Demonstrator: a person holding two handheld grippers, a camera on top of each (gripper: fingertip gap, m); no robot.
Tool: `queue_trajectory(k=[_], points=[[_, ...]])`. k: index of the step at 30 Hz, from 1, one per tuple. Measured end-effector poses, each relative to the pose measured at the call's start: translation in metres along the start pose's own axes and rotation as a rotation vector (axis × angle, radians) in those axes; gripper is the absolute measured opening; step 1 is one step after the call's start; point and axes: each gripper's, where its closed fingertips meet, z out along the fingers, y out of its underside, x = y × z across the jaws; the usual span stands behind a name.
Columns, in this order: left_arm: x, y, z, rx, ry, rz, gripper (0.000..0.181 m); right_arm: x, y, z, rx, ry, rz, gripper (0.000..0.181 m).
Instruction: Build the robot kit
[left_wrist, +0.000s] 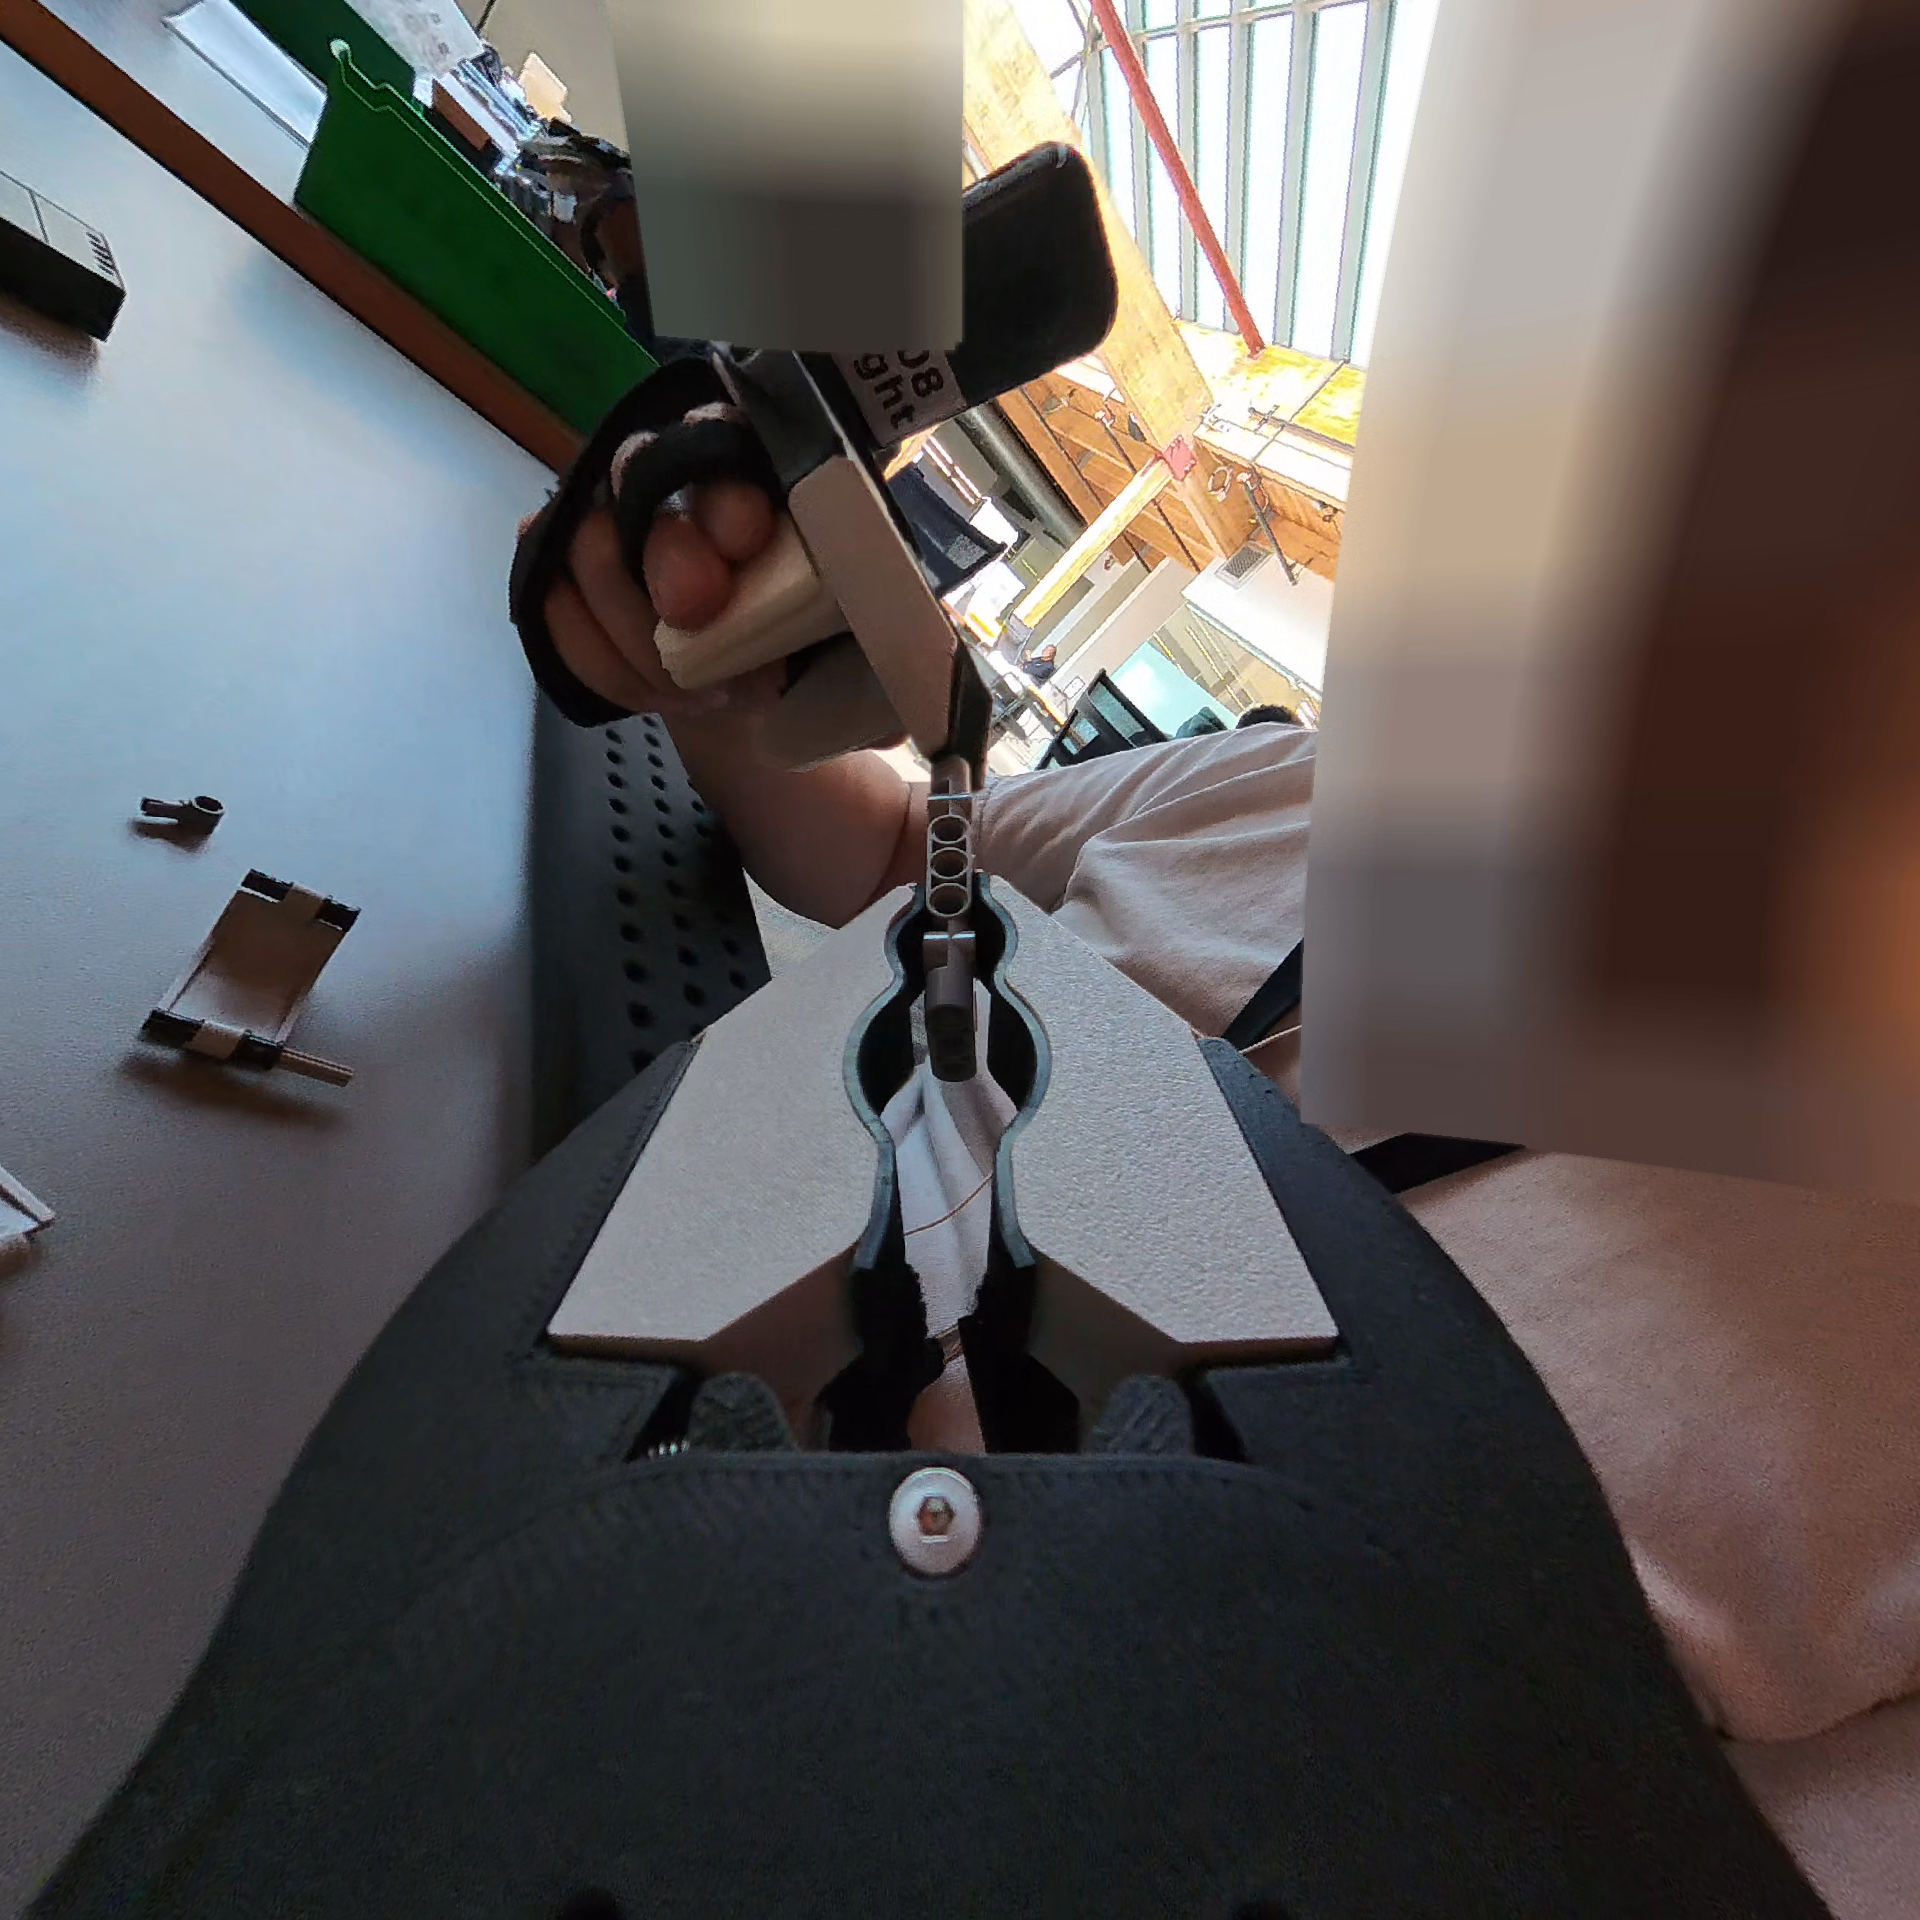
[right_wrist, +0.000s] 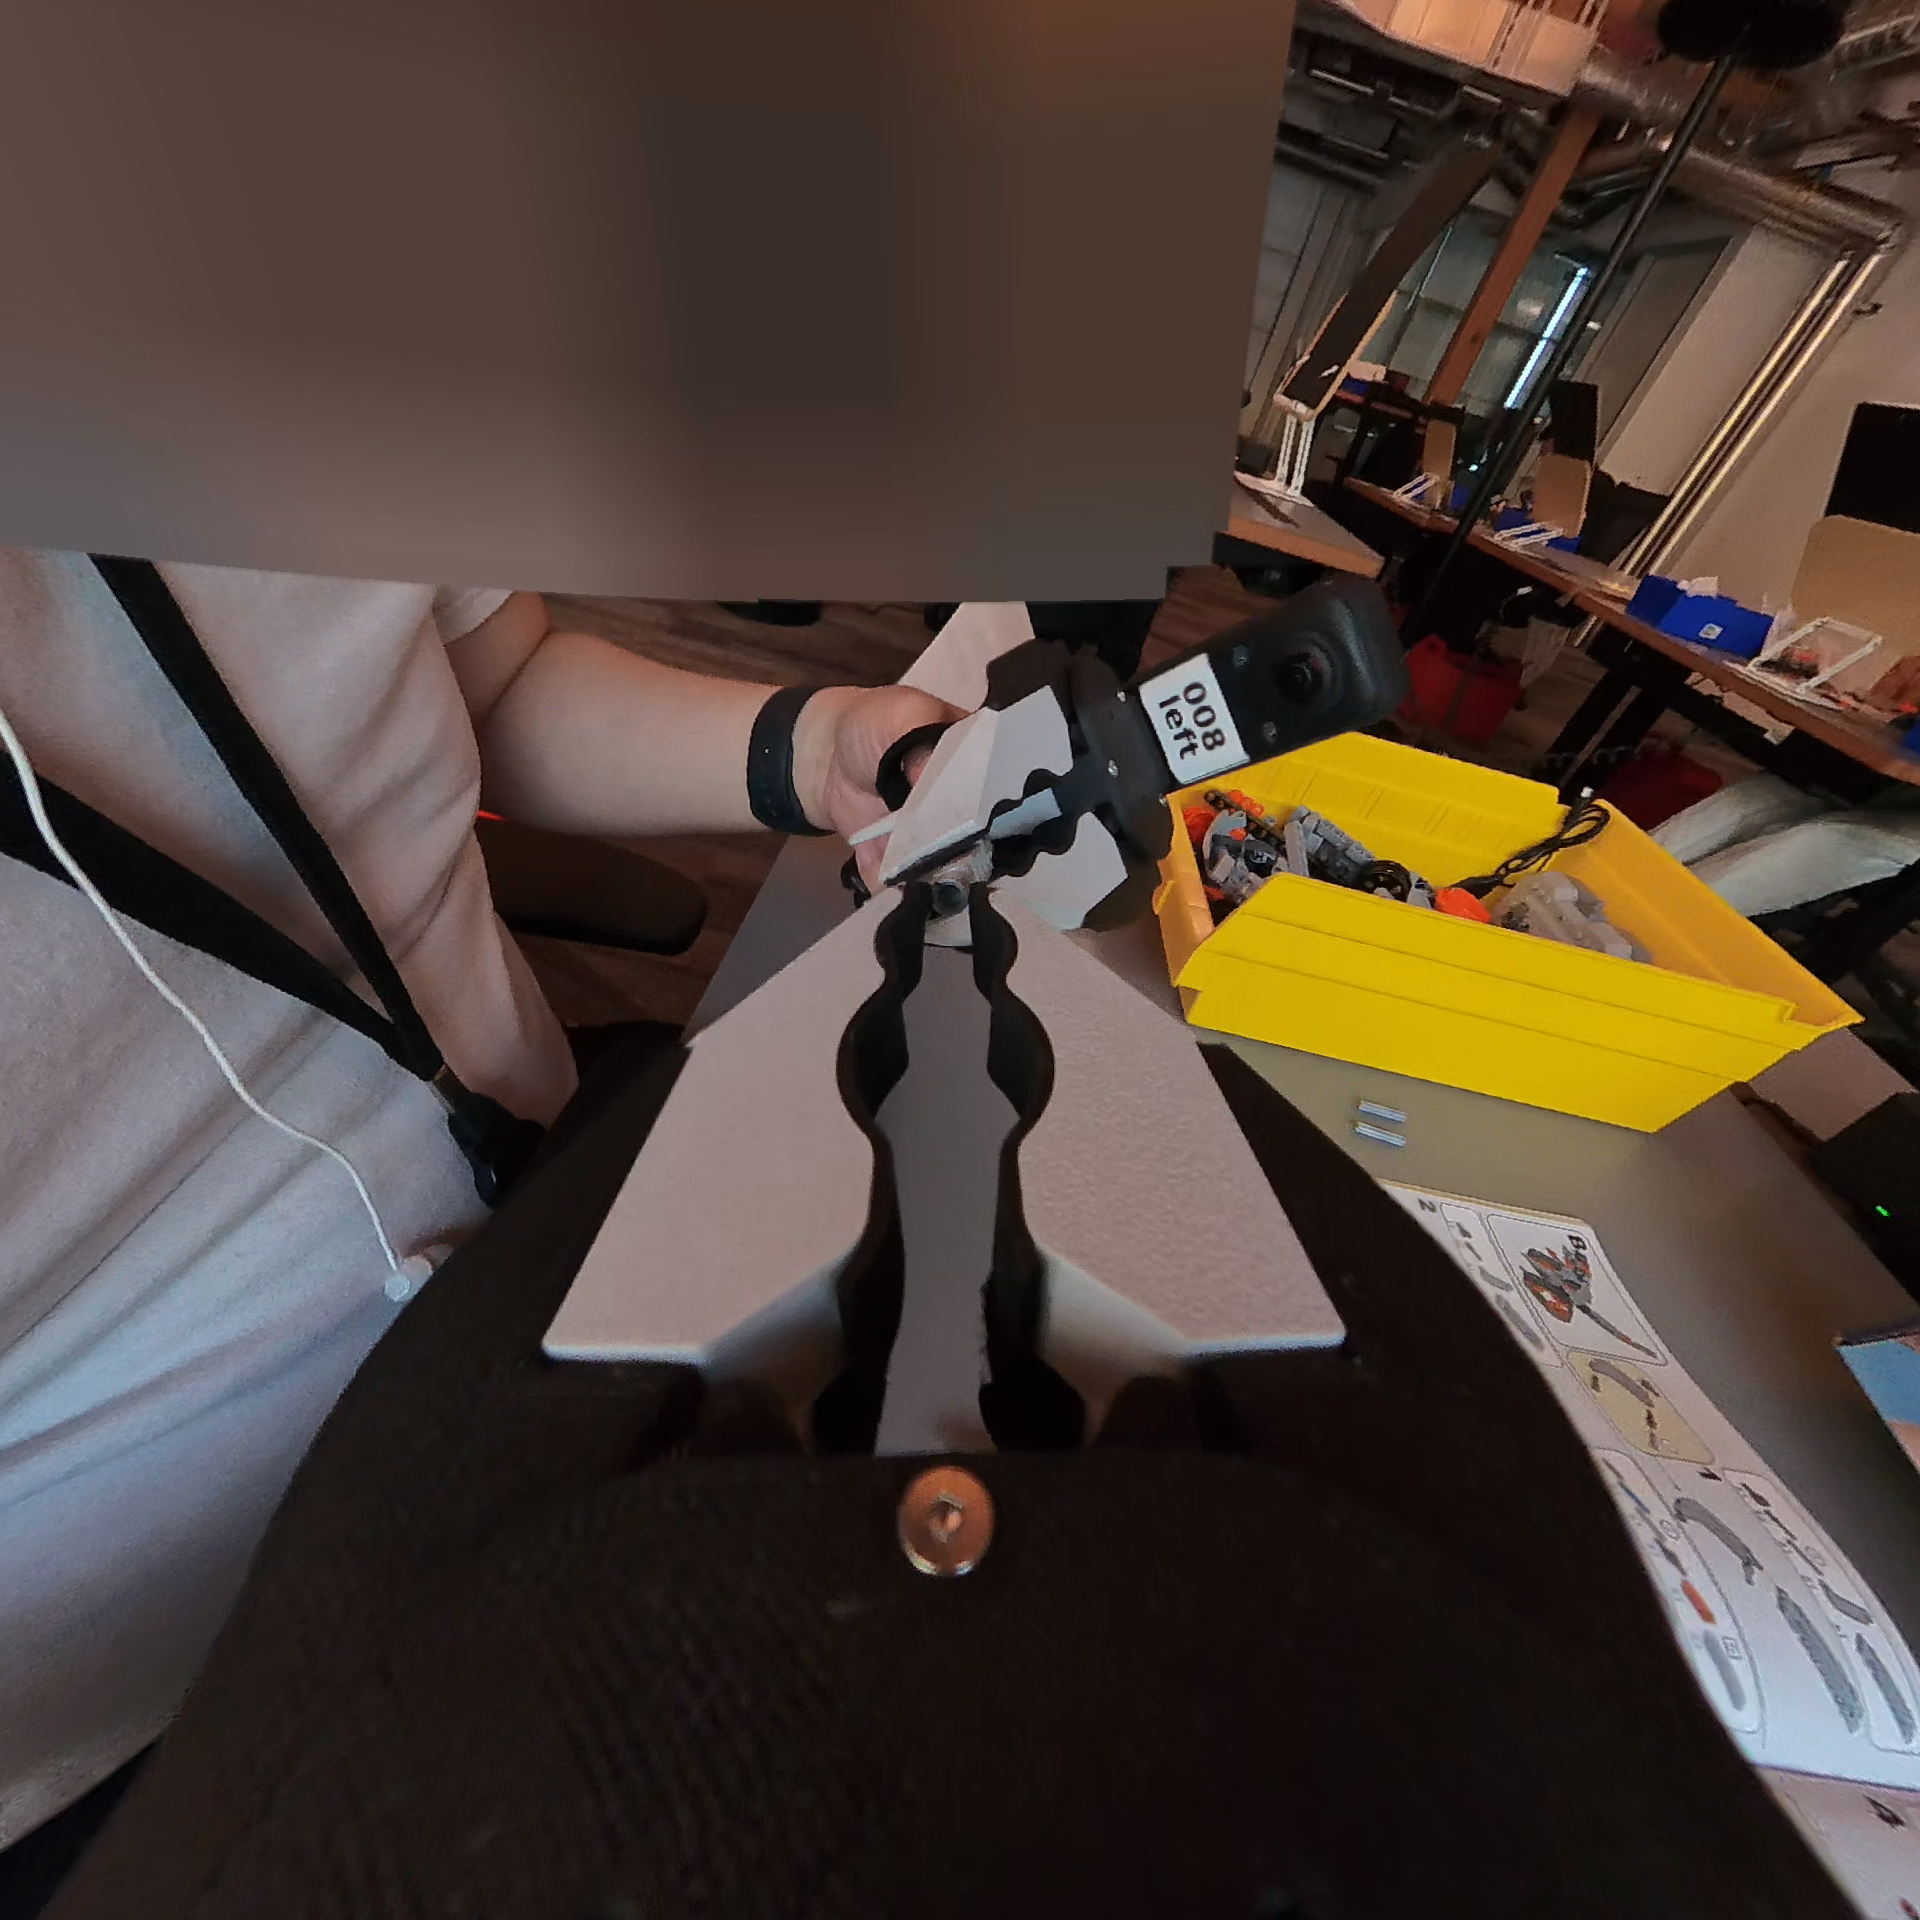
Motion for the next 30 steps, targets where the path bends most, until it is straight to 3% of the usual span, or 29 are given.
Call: queue_trajectory(k=[22, 30], points=[[-0.002, -0.002, -0.004, 0.024, -0.013, -0.001, 0.005, 0.002, 0.001, 0.002, 0.007, 0.046, 0.024, 0.0], [-0.012, -0.001, -0.008, 0.01, -0.106, 0.016, 0.005, 0.008, 0.01, 0.002, -0.036, 0.099, 0.032, 0.001]])
